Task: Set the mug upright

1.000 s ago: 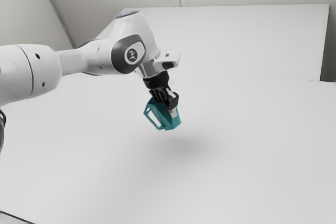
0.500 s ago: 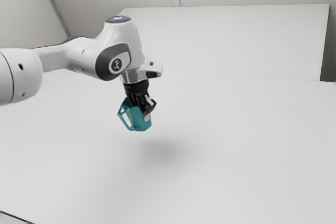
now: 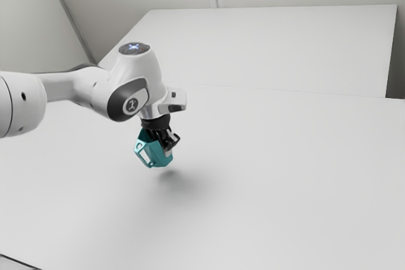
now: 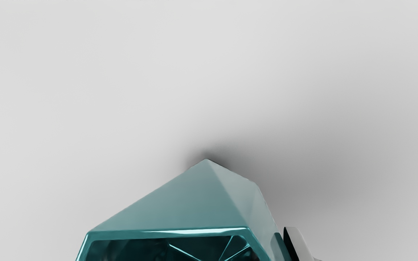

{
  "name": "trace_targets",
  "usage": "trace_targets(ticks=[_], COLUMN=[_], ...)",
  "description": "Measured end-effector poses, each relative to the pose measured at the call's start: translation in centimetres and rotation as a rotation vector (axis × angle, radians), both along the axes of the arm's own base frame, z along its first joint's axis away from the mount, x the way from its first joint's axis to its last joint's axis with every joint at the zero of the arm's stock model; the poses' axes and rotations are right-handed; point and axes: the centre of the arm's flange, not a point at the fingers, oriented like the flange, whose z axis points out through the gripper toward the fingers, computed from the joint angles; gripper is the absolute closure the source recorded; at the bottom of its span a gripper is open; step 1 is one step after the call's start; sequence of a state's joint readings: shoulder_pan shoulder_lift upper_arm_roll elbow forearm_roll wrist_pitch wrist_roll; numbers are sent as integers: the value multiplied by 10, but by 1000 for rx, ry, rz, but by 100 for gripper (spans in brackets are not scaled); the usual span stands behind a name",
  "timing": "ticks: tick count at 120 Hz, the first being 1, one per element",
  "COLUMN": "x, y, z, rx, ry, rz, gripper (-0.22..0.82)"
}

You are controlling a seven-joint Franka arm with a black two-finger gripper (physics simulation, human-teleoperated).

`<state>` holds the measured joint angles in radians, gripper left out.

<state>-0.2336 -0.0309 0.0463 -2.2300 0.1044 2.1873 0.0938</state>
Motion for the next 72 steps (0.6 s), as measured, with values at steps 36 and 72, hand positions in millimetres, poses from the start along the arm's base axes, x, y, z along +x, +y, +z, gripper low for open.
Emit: trace_targets(ticks=[36, 72], x=[-7, -12], y=[-3, 0], z=[-19, -34], rx=[-17, -23], ry=[-58, -73], rz=[17, 48], gripper=[75, 75])
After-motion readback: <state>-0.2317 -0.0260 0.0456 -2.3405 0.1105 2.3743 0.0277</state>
